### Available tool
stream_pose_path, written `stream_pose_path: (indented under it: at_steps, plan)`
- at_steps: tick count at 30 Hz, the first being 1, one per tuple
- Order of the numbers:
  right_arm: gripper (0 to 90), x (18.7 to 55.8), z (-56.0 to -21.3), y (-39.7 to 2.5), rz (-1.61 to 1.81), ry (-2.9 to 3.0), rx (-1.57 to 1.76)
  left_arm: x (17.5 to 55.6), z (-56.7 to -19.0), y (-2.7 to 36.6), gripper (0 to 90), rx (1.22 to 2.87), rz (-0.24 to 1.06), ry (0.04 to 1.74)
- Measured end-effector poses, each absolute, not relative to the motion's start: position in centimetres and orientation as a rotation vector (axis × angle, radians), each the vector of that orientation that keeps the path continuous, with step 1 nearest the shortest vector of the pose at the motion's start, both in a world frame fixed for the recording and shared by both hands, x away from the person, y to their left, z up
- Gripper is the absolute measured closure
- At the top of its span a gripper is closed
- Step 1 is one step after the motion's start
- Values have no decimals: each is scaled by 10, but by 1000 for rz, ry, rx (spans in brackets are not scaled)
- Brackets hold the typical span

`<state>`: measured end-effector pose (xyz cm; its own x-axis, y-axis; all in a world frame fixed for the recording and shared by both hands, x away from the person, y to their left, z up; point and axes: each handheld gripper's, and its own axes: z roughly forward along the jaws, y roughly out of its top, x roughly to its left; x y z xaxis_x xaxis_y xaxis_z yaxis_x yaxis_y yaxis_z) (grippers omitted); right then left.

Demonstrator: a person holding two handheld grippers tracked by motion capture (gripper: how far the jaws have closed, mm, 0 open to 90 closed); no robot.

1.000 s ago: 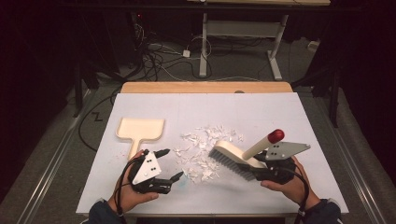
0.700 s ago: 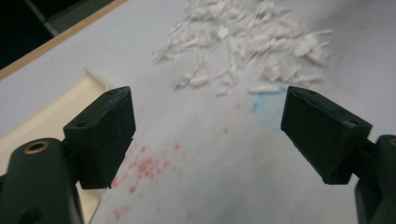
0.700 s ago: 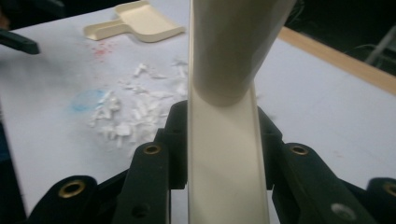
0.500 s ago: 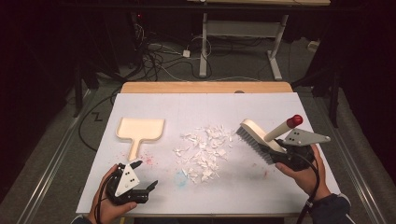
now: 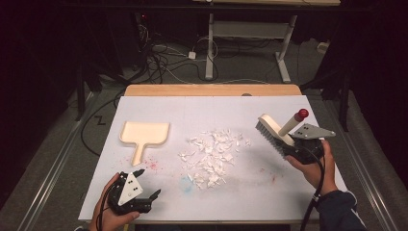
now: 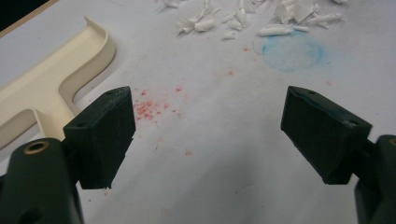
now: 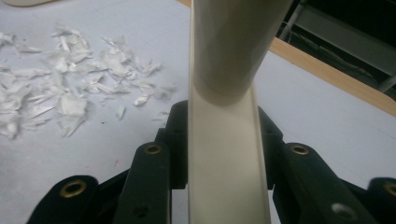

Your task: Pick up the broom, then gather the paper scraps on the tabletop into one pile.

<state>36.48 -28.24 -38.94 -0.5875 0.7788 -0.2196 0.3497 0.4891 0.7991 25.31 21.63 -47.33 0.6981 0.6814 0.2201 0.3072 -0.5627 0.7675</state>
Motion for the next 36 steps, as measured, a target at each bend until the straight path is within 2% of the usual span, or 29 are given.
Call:
stream_pose_path:
  at_steps: [13, 26, 36]
  plan:
    - [682, 395, -404, -274, 903, 2145, 968, 253, -475, 215, 171, 2191, 657, 759]
    - [684, 445, -435, -217, 743, 2133, 948, 250, -476, 215, 171, 2204, 653, 745]
    - [682, 443, -447, -171, 813, 2197, 883, 247, -476, 215, 171, 2201, 636, 754]
